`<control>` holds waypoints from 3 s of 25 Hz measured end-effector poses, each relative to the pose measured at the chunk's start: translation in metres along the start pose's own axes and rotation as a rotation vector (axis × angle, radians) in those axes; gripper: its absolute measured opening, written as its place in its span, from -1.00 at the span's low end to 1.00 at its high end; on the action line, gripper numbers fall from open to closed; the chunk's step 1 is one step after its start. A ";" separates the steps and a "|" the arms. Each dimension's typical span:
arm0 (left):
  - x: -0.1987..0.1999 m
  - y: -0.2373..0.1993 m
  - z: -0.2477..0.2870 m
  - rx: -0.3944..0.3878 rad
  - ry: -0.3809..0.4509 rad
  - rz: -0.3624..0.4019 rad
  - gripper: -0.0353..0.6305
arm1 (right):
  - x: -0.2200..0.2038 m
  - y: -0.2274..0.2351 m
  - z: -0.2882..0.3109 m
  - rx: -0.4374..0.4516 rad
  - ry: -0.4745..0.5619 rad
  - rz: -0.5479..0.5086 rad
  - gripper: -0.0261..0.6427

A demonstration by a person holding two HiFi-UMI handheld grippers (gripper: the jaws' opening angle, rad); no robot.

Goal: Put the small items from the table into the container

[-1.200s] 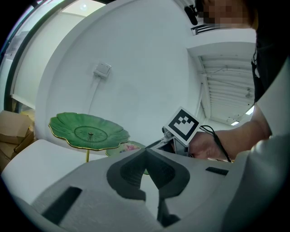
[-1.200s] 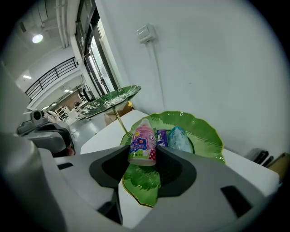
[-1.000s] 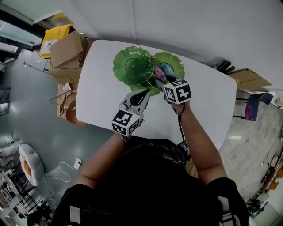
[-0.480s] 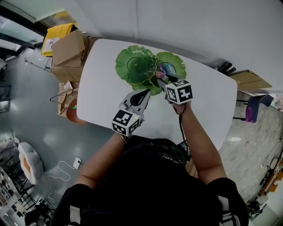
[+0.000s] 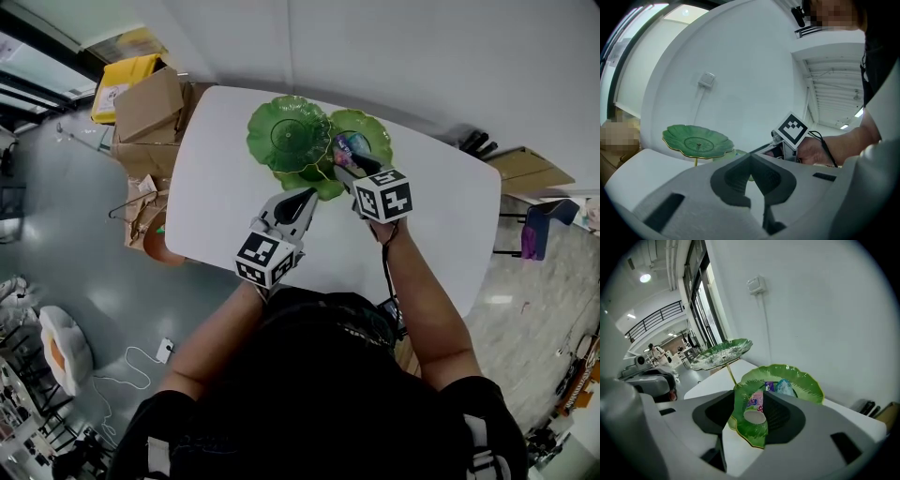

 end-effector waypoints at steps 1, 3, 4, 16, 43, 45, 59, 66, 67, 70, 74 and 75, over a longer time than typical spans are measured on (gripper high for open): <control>0.002 0.000 -0.002 0.001 0.008 0.003 -0.87 | 0.003 -0.001 -0.004 -0.004 0.019 0.001 -0.38; 0.008 0.000 -0.006 0.004 0.023 0.011 -0.87 | 0.010 -0.004 -0.014 -0.011 0.061 0.002 -0.38; 0.012 0.000 -0.008 0.003 0.031 0.018 -0.87 | 0.014 -0.005 -0.020 -0.016 0.084 -0.001 -0.38; 0.039 0.038 -0.028 -0.064 0.095 0.110 -0.87 | 0.051 -0.053 -0.115 -0.091 0.427 -0.118 -0.85; 0.007 0.127 -0.083 -0.128 0.122 0.132 -0.87 | -0.003 -0.131 -0.223 -0.148 0.530 -0.200 -0.88; 0.001 0.149 -0.079 -0.138 0.126 0.138 -0.87 | -0.017 -0.130 -0.242 -0.154 0.544 -0.189 -0.88; -0.120 0.351 -0.065 -0.221 0.076 0.185 -0.87 | -0.181 -0.150 -0.396 -0.164 0.560 -0.160 -0.88; -0.148 0.393 -0.073 -0.213 0.077 0.183 -0.87 | -0.218 -0.156 -0.440 -0.177 0.571 -0.148 -0.88; -0.149 0.397 -0.073 -0.215 0.078 0.184 -0.87 | -0.219 -0.156 -0.444 -0.180 0.573 -0.150 -0.88; -0.148 0.405 -0.074 -0.221 0.080 0.190 -0.87 | -0.221 -0.157 -0.450 -0.178 0.575 -0.153 -0.88; -0.146 0.411 -0.073 -0.234 0.083 0.211 -0.87 | -0.222 -0.158 -0.454 -0.168 0.584 -0.156 -0.88; -0.146 0.412 -0.072 -0.234 0.082 0.212 -0.87 | -0.224 -0.159 -0.455 -0.168 0.584 -0.154 -0.88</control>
Point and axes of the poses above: the fingertips, and each gripper's own axes: z forward along the fingers, y to its right, x out of its top, the point moved 5 cm from there along -z, backward along the fingers, and after that the axes turned 13 degrees about -z, right-handed, at the moved point
